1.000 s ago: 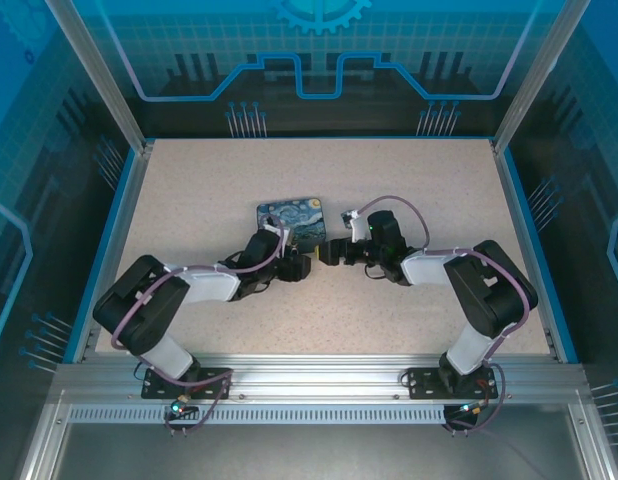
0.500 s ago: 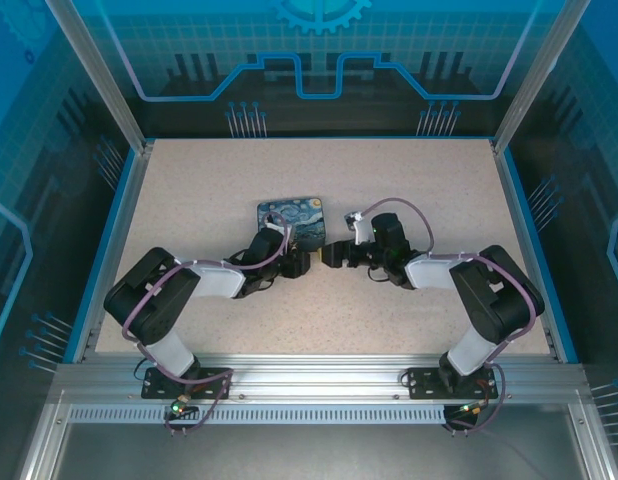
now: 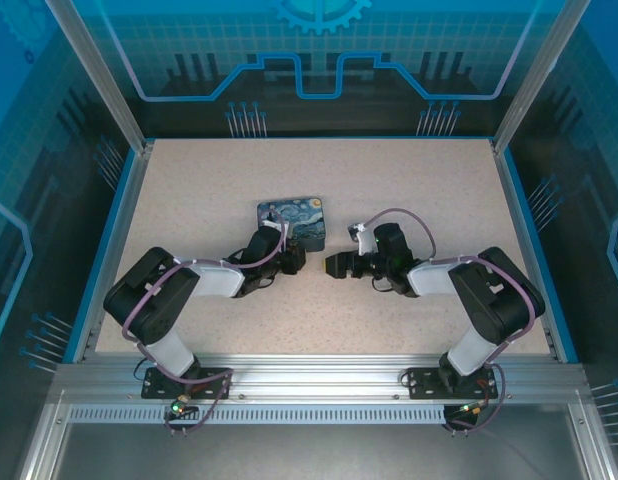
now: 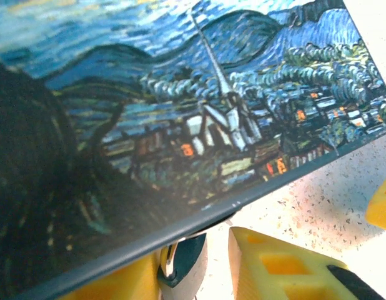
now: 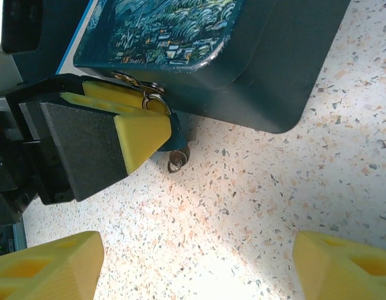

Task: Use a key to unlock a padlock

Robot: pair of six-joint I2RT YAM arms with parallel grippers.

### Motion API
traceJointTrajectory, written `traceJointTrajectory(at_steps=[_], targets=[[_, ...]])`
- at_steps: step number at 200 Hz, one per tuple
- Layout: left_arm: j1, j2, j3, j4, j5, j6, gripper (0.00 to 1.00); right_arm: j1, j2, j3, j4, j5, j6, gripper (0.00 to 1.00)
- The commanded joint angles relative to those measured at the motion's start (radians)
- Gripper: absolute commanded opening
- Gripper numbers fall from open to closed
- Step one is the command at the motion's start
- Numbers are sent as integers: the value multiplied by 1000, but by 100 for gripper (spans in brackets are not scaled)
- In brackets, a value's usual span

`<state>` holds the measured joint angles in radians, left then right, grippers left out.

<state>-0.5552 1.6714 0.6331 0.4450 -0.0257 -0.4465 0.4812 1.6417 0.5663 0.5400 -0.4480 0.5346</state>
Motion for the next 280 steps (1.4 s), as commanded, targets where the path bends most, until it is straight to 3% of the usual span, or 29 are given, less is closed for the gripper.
traceJointTrajectory(at_steps=[1,89,168,197,236,280], targets=[[6,31,22,30,5,-13,39,-5,-22,-11,22,8,8,80],[7,60,29,47,3,-28,30,-4,-23,-19,25,9,5,81],[7,14,16,46,3,-150,2,27,-45,-79,76,70,-69,81],[7,-20,35,-22,11,-238,0,121,-105,-107,56,250,-203,79],[7,-71,75,-141,34,-357,0,330,-167,-92,-13,632,-477,76],[40,-87,116,-206,136,-470,0,446,-123,-85,80,843,-648,72]])
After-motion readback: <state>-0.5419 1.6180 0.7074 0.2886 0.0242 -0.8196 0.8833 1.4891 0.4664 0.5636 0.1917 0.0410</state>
